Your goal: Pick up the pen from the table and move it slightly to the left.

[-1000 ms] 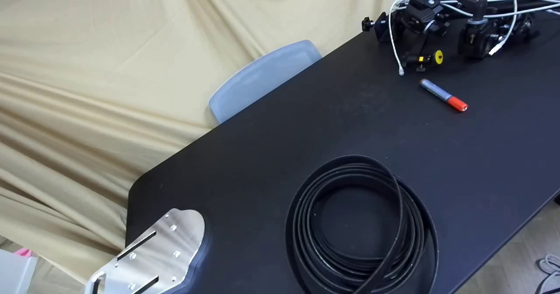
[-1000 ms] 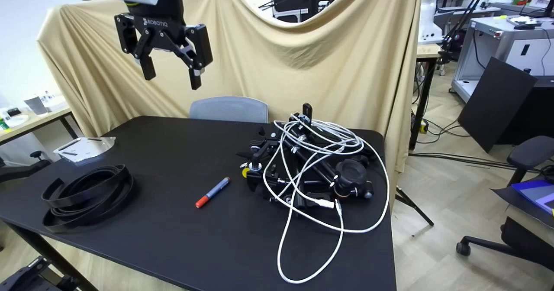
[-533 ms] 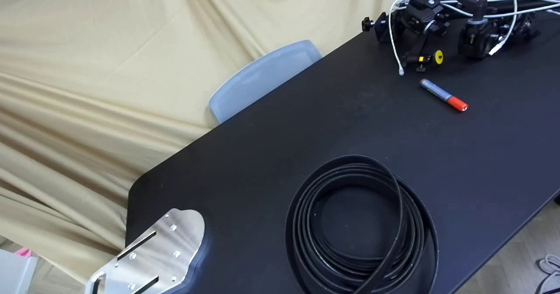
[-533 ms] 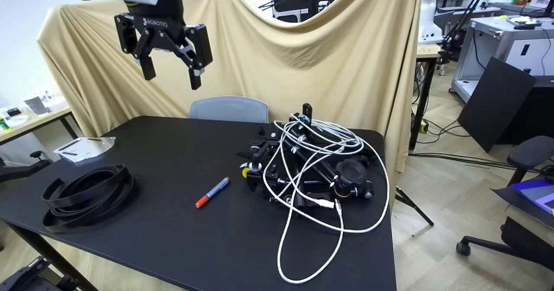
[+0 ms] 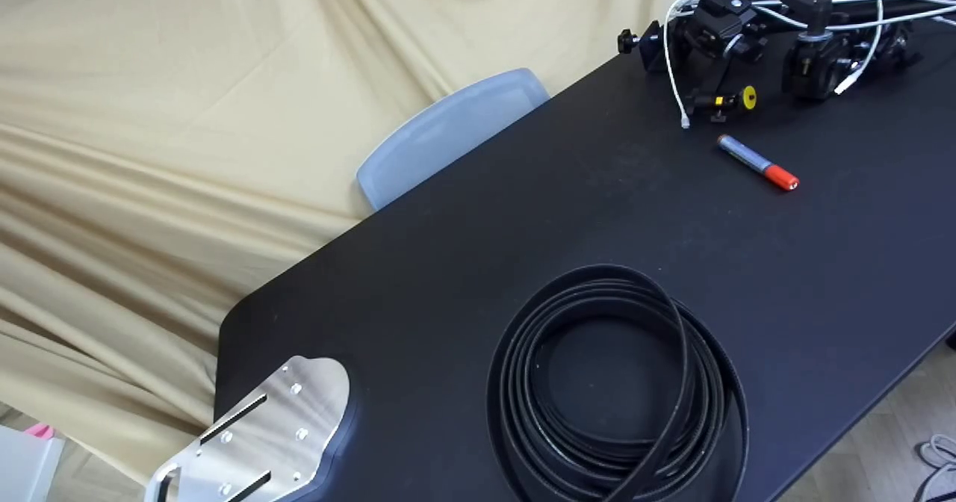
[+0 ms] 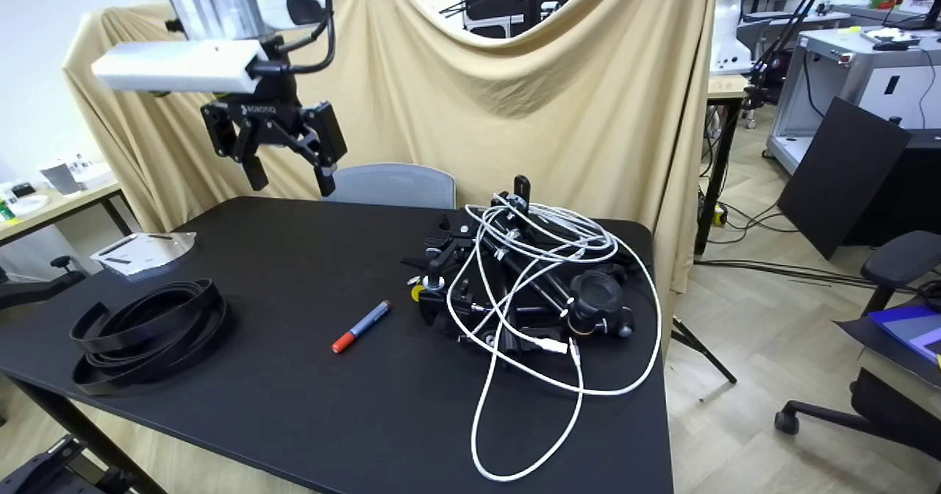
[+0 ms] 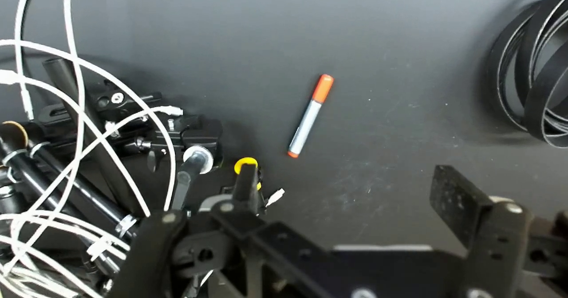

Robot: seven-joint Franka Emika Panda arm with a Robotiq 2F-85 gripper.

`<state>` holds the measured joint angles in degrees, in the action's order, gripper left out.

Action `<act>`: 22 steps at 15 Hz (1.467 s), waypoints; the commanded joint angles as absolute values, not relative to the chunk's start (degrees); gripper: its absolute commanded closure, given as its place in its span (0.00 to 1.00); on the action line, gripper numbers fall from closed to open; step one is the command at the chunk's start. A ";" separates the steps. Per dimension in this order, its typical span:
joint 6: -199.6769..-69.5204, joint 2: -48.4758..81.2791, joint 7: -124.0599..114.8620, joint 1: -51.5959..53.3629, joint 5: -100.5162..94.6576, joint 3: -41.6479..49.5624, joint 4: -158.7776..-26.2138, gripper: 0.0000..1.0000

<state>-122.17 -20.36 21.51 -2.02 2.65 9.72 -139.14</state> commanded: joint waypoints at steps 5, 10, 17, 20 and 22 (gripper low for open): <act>-137.98 -13.68 -0.97 -1.89 -2.18 -0.16 -148.62 0.00; -145.12 -5.89 -16.67 -2.28 -2.32 -3.01 -150.67 0.00; -146.23 -2.58 -16.27 -1.38 -1.23 -1.79 -150.62 0.00; -147.82 -1.93 -17.44 -1.50 -2.81 -1.79 -150.78 0.00; -149.90 0.31 -17.52 -1.72 -3.42 -1.52 -150.05 0.00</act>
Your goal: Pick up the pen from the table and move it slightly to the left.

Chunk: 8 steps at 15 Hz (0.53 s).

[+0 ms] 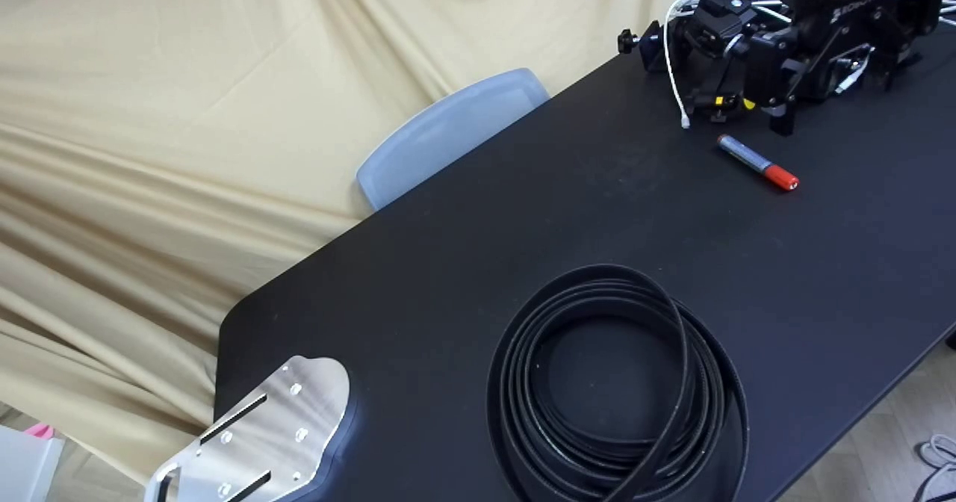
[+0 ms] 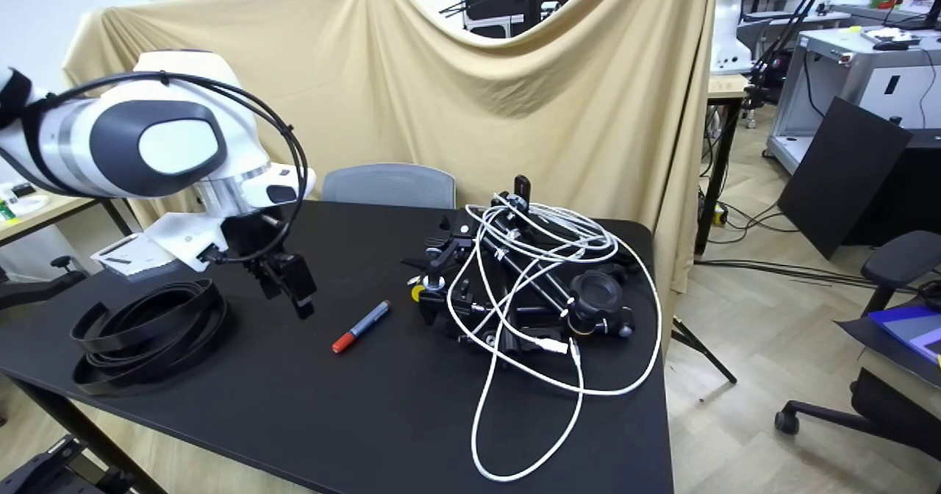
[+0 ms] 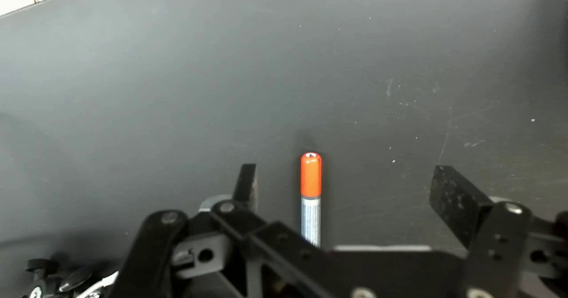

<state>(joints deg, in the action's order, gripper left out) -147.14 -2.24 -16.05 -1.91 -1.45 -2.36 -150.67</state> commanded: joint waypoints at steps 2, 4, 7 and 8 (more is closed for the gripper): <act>-152.01 3.30 -17.45 -1.91 -4.55 -0.82 -148.99 0.00; -153.76 6.19 -17.10 -1.83 -5.89 0.22 -147.98 0.00; -154.97 11.14 -15.94 -1.32 -7.36 2.02 -145.39 0.00; -155.13 12.71 -15.19 -1.21 -6.77 2.33 -144.44 0.00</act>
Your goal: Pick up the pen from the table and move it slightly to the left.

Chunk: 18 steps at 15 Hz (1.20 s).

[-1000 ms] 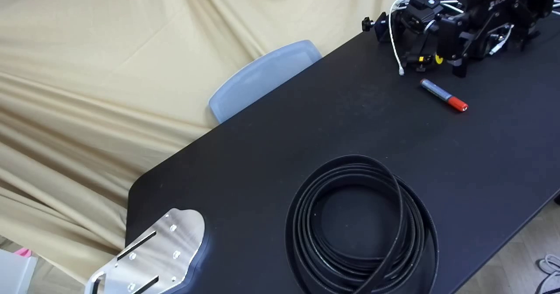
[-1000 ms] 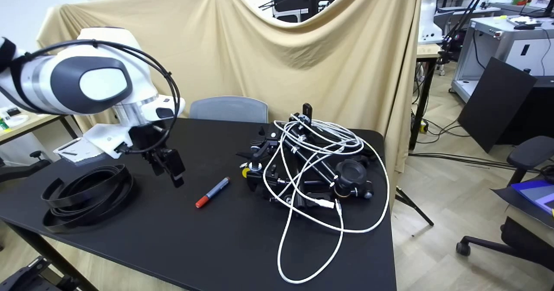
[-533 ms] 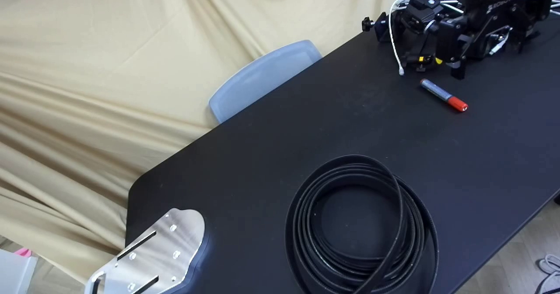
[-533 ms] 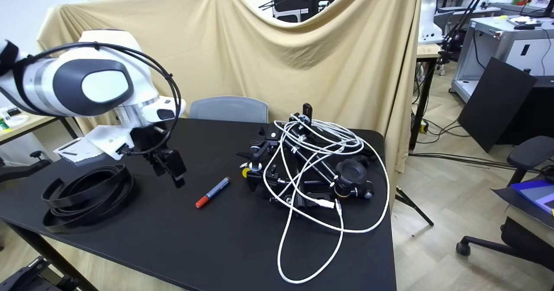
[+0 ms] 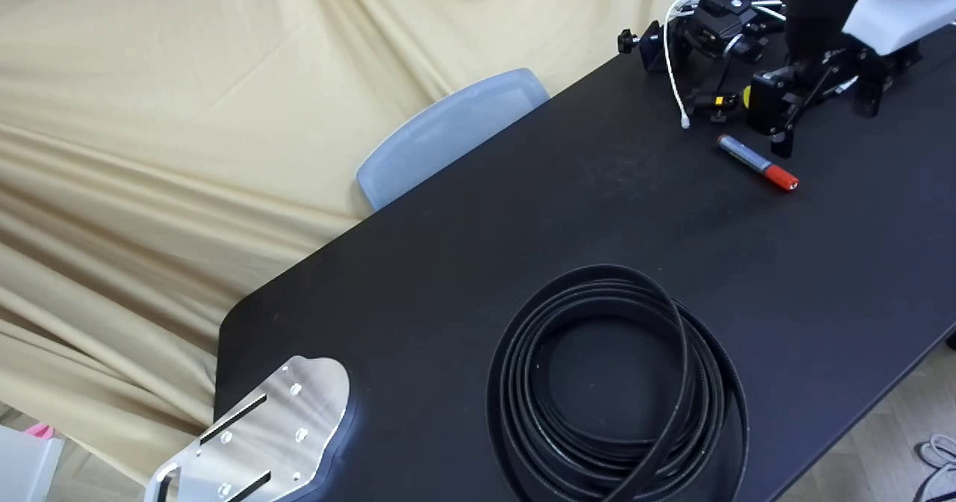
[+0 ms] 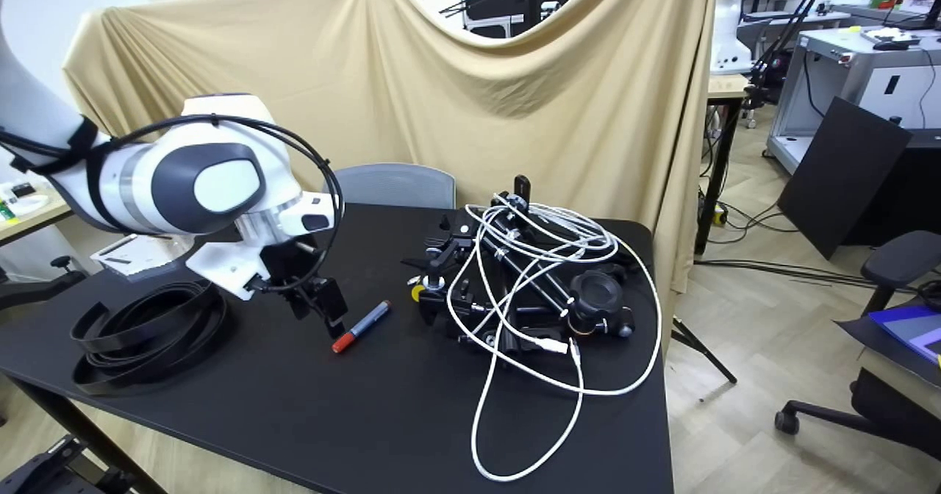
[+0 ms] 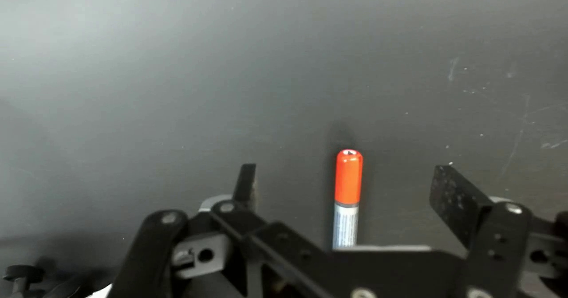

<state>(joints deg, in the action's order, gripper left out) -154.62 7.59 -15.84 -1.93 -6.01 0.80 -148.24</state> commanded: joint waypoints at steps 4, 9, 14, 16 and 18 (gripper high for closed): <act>-154.75 18.15 -14.03 -0.36 -5.62 3.24 -140.29 0.00; -154.74 23.13 -13.71 0.68 -4.63 3.81 -136.06 0.00; -155.80 25.12 -13.64 1.09 -3.99 4.28 -133.85 0.47; -156.08 25.39 -13.60 1.05 -3.58 4.36 -133.47 0.61; -156.19 25.64 -13.57 1.06 -3.16 4.48 -133.20 0.75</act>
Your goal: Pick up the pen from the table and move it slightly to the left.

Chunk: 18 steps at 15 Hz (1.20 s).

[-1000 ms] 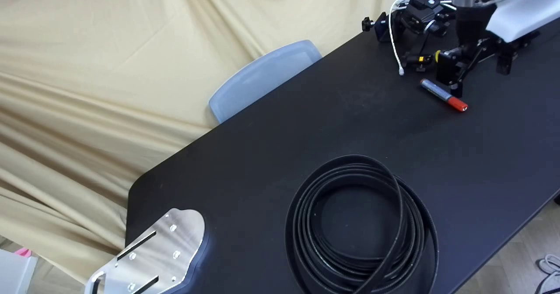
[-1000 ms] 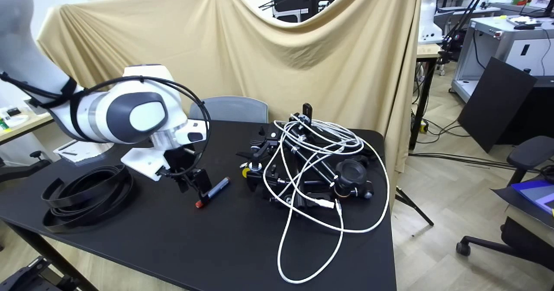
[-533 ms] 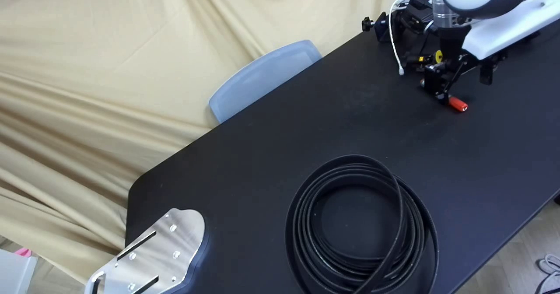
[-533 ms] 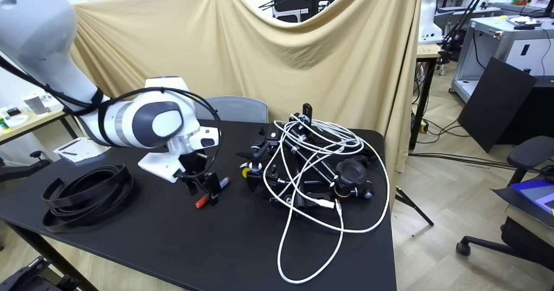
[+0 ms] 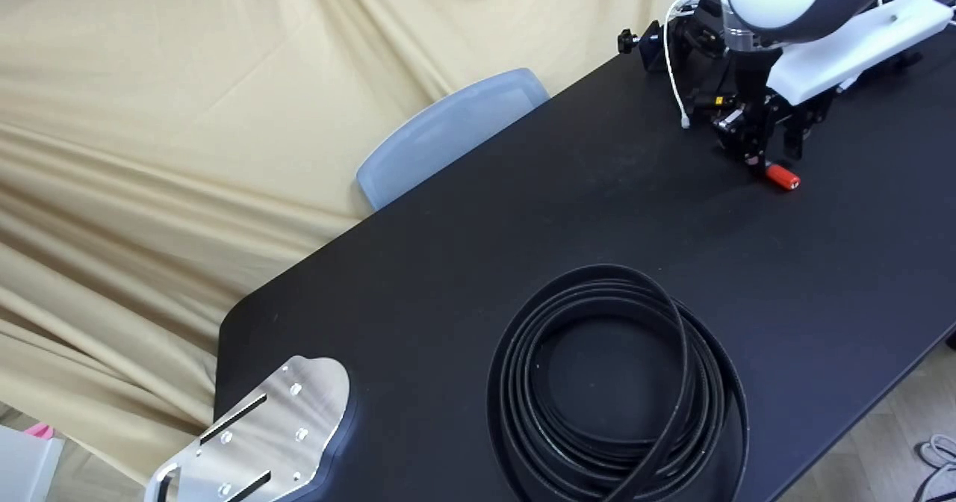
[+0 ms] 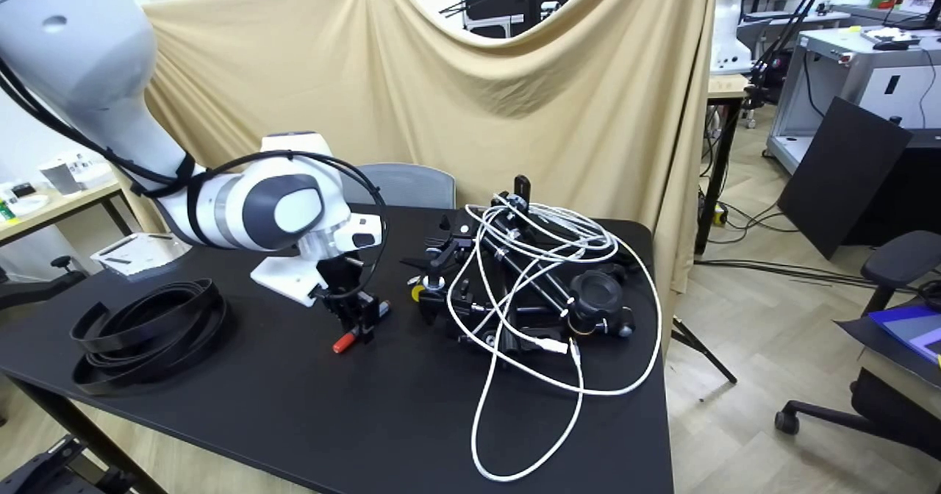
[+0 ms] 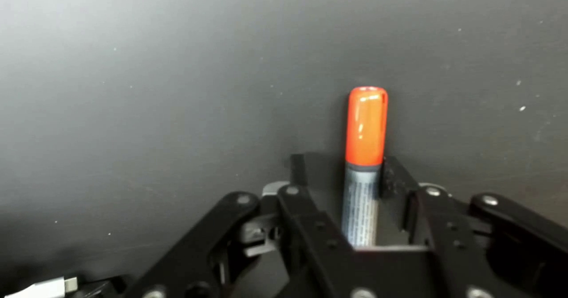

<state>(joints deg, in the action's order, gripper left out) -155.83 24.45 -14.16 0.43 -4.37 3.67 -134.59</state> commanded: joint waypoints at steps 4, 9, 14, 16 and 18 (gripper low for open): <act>-156.20 25.57 -12.62 0.59 -1.99 4.17 -133.32 0.99; -154.65 23.59 -12.27 1.89 -2.99 4.76 -132.97 0.95; -151.65 21.34 -13.18 5.35 -6.65 5.73 -130.16 0.95; -149.68 20.46 -13.03 6.60 -7.65 4.81 -128.54 0.95; -147.00 19.81 -12.71 7.90 -7.86 3.36 -126.61 0.95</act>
